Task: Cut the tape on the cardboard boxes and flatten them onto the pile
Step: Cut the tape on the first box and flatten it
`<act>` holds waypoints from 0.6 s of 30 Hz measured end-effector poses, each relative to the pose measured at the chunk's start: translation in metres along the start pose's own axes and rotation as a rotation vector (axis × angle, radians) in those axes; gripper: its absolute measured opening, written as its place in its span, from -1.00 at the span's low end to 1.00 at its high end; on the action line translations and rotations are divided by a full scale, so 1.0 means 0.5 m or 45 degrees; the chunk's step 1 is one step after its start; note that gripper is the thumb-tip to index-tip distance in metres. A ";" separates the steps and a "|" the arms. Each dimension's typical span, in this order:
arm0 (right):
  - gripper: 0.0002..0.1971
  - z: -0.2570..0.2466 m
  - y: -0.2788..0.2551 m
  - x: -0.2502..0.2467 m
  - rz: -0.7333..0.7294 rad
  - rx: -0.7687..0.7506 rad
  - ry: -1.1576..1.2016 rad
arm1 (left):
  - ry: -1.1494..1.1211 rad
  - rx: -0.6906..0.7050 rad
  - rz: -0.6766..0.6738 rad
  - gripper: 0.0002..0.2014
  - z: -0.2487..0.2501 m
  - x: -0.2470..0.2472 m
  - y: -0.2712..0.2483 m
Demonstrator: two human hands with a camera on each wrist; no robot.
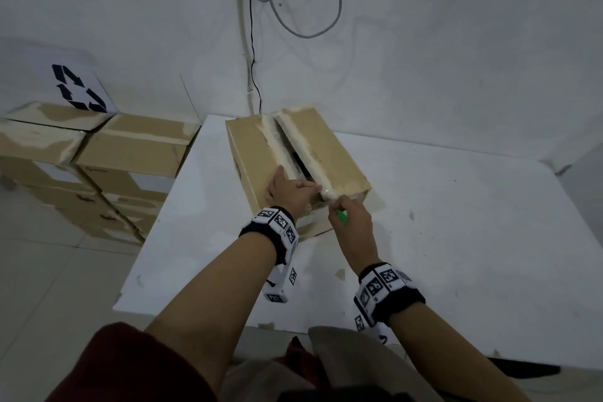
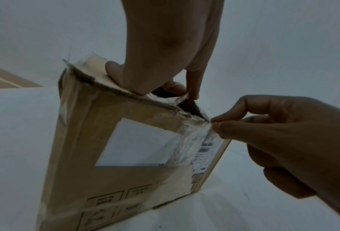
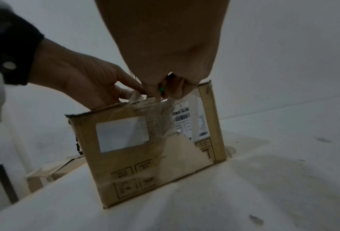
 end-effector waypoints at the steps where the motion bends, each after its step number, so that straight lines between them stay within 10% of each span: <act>1: -0.88 0.006 -0.003 -0.007 0.025 0.004 0.002 | 0.018 0.002 0.004 0.06 0.002 -0.003 0.001; 5: -0.93 0.029 -0.005 -0.048 0.126 0.038 -0.074 | 0.143 -0.015 0.007 -0.08 0.033 -0.015 -0.016; 8: -0.90 0.043 -0.005 -0.072 0.140 0.026 -0.114 | 0.450 0.018 -0.092 -0.57 0.059 0.002 -0.032; 18: -0.90 0.038 0.023 -0.148 0.363 -0.042 0.112 | 1.095 0.477 -0.436 -0.66 0.058 -0.012 0.009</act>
Point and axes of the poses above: each hand's wrist, its own y-axis towards the middle knuckle, its own x-axis out of the palm, z = x × y, the point moved 9 cm from there along y, towards the middle knuckle, and after that the axes turned 5 degrees about x, right-handed, at the moved point
